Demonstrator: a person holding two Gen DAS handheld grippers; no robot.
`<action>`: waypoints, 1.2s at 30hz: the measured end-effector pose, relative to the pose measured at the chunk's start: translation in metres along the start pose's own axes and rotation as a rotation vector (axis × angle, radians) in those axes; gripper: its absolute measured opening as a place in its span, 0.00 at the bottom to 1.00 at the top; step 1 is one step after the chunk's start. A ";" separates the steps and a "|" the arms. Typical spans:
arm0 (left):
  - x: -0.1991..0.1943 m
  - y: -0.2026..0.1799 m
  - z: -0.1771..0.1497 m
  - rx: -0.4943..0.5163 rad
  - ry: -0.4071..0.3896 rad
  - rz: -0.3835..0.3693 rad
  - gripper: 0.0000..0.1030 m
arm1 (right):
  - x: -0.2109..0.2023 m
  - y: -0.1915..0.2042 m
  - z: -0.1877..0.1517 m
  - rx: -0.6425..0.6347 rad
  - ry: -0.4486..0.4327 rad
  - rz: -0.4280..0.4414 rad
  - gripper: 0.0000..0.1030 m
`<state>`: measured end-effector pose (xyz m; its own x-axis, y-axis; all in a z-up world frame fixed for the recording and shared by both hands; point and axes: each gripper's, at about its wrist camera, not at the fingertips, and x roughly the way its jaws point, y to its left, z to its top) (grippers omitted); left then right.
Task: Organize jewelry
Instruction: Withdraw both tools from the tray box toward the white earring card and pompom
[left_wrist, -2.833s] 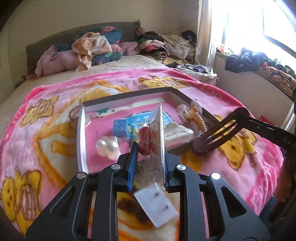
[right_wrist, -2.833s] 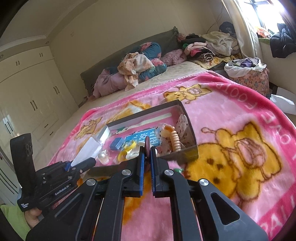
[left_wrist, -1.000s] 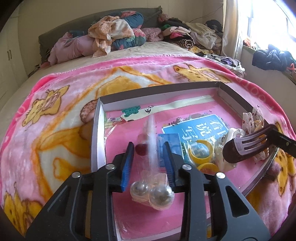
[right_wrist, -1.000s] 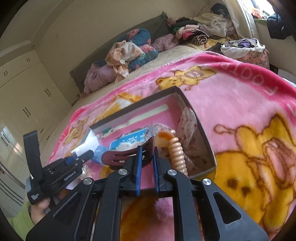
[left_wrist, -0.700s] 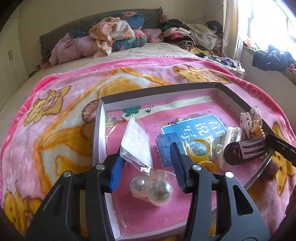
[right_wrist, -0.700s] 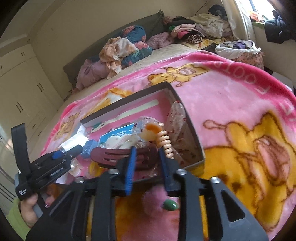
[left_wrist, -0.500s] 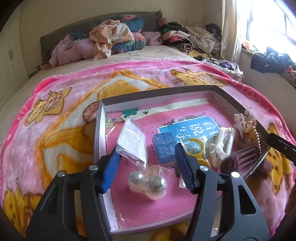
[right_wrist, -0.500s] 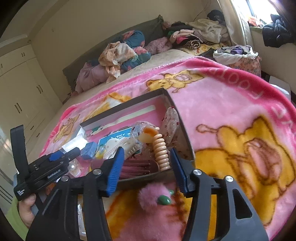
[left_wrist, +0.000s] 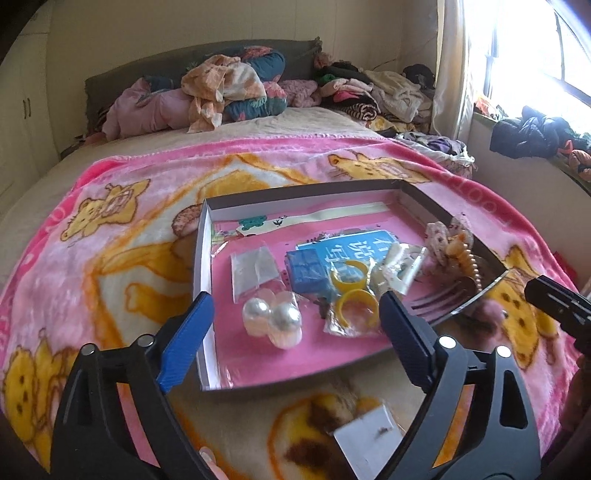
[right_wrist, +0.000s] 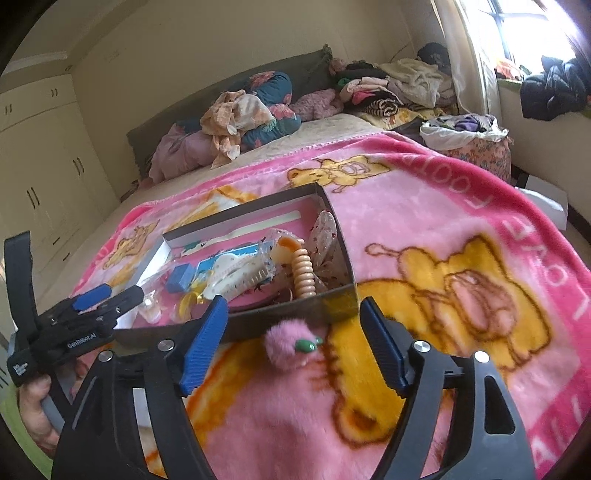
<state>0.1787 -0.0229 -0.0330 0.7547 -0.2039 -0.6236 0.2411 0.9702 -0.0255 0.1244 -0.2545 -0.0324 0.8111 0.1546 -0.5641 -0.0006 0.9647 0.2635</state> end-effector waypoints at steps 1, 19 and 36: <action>-0.004 -0.002 -0.002 0.001 -0.006 -0.002 0.82 | -0.003 0.001 -0.002 -0.006 0.000 -0.002 0.71; -0.044 -0.024 -0.047 0.037 0.007 -0.043 0.82 | -0.023 -0.001 -0.031 -0.091 0.023 -0.038 0.72; -0.033 -0.037 -0.079 0.061 0.083 -0.078 0.82 | -0.001 0.002 -0.039 -0.121 0.074 -0.032 0.72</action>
<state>0.0966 -0.0416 -0.0734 0.6797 -0.2646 -0.6841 0.3355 0.9415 -0.0307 0.1008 -0.2445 -0.0622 0.7667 0.1343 -0.6278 -0.0493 0.9873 0.1510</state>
